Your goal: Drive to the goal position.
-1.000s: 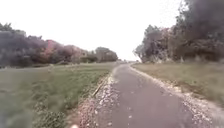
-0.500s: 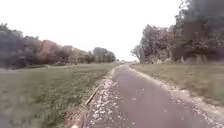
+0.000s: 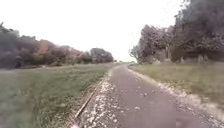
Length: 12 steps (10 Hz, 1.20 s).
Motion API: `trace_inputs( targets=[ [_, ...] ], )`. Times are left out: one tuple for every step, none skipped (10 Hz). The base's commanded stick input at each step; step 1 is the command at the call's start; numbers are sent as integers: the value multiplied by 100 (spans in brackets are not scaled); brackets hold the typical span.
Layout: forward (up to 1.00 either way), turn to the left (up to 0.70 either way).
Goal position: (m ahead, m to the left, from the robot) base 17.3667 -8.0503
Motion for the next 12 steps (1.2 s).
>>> trace_inputs(
  targets=[
    [70, 0],
    [70, 0],
    [70, 0],
    [70, 0],
    [70, 0],
    [70, 0],
    [70, 0],
    [70, 0],
    [70, 0],
    [70, 0],
    [70, 0],
    [70, -13]
  ],
)
